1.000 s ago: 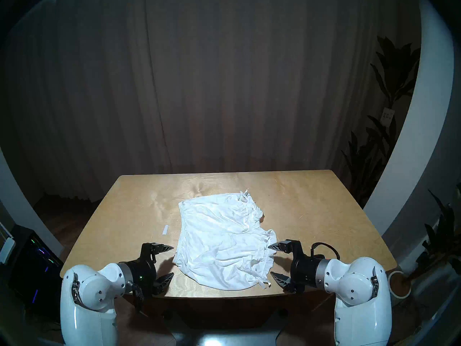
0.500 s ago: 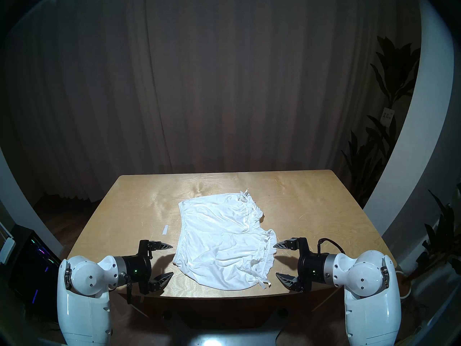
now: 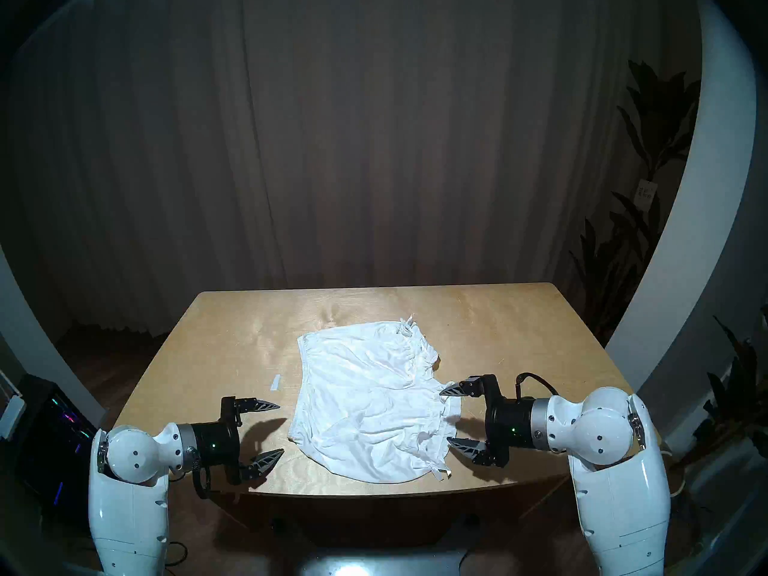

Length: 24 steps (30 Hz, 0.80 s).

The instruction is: Fold the pants in half lengthwise, then in half again, and set them down flat

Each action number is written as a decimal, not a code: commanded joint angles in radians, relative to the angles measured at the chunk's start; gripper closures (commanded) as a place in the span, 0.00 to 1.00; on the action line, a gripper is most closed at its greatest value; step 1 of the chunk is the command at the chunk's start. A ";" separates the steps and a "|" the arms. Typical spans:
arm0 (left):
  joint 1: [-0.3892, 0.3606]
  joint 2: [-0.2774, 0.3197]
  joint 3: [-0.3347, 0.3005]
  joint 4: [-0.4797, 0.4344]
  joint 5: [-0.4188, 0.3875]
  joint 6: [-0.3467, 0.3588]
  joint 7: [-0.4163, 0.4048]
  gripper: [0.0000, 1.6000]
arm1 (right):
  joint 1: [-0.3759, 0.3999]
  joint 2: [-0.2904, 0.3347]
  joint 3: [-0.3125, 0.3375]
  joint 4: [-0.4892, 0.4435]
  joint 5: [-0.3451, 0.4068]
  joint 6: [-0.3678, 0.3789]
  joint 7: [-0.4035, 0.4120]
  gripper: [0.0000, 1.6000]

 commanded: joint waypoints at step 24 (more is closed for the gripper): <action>-0.075 0.191 0.180 0.138 -0.061 0.067 -0.029 0.00 | -0.011 0.107 -0.094 0.122 -0.280 0.221 0.250 0.00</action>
